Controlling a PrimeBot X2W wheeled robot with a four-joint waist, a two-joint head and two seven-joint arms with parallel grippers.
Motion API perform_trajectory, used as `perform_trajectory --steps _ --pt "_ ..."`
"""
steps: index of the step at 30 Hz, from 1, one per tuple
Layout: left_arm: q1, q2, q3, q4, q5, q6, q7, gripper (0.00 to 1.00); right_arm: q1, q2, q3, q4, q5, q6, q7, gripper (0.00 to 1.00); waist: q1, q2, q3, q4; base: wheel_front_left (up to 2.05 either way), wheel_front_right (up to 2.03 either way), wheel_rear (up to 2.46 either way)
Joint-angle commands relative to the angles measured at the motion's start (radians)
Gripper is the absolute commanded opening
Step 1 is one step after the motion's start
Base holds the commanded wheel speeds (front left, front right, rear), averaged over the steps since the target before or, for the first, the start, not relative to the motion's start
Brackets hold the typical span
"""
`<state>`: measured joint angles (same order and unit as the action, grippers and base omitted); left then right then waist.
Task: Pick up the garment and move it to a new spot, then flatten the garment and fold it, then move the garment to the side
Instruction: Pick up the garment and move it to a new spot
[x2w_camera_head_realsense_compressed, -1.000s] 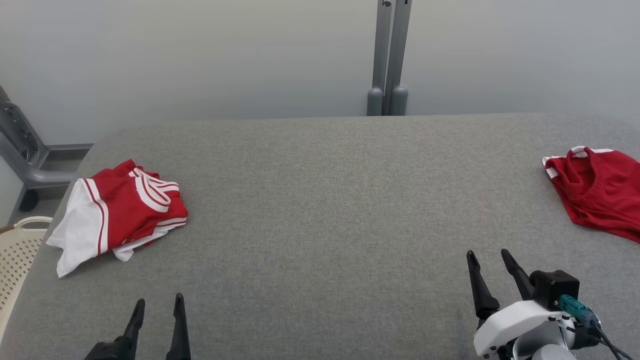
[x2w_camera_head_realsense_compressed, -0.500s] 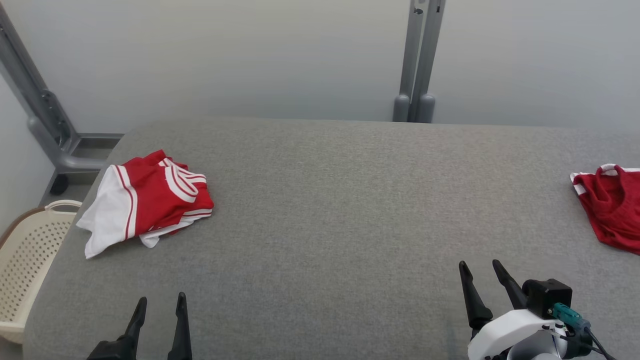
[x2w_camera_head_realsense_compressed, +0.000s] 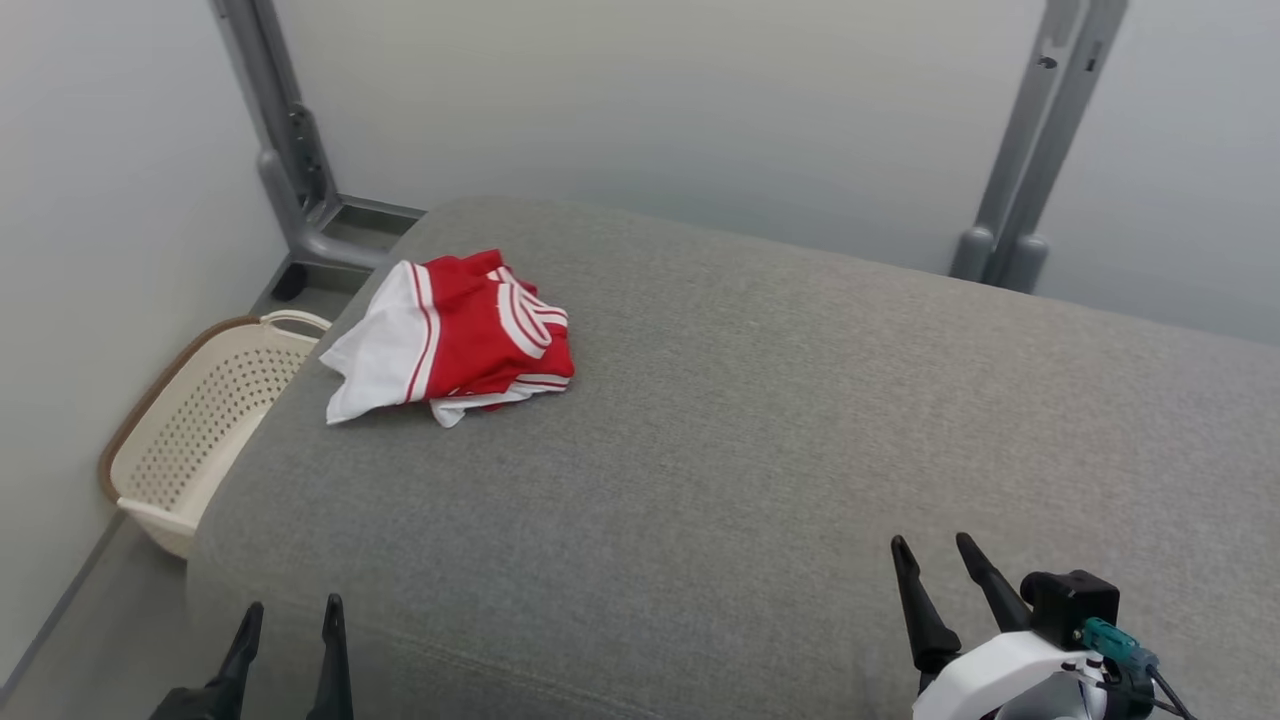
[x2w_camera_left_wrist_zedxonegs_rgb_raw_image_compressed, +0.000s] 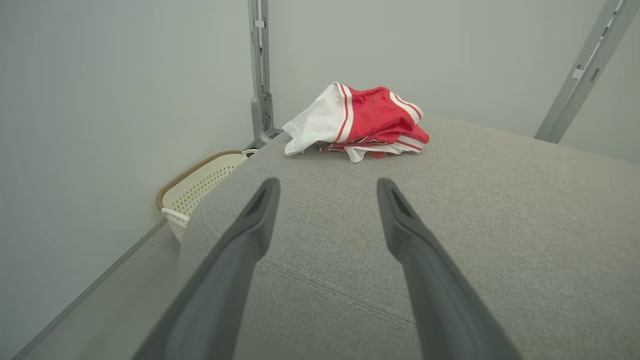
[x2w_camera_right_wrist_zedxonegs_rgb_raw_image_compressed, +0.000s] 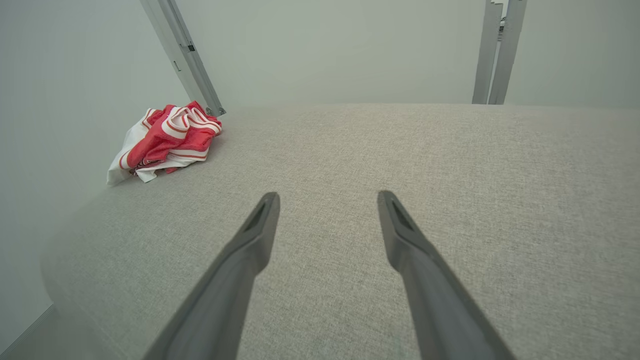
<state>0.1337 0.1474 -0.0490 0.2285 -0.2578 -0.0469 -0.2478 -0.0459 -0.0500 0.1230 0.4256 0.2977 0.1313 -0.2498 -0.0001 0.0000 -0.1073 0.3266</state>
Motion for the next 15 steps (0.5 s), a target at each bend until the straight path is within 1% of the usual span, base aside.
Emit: perform_trajectory --steps 1,3,6,15 --pt "0.013 0.009 0.005 -0.004 -0.005 0.004 0.000 1.00 -0.006 -0.001 0.005 0.004 0.005 -0.001 -0.007 1.00 0.0001 0.0000 -0.007 0.089 0.00 0.00 0.00" --pt "0.020 0.014 0.007 -0.012 -0.008 0.007 0.004 1.00 -0.014 -0.002 0.019 0.010 0.011 -0.001 -0.009 1.00 0.0001 0.0000 -0.005 0.112 0.00 0.00 0.00" --pt "0.029 0.010 0.014 -0.029 -0.017 0.016 0.002 1.00 -0.036 -0.002 0.043 0.017 0.012 -0.001 -0.011 1.00 0.0001 0.0000 0.011 0.130 0.00 0.00 0.00" --pt "0.045 0.002 0.033 -0.041 -0.029 0.028 -0.009 1.00 -0.083 -0.002 0.087 0.048 0.011 -0.001 -0.014 1.00 0.0001 0.0000 0.039 0.154 0.00 0.00 0.00"
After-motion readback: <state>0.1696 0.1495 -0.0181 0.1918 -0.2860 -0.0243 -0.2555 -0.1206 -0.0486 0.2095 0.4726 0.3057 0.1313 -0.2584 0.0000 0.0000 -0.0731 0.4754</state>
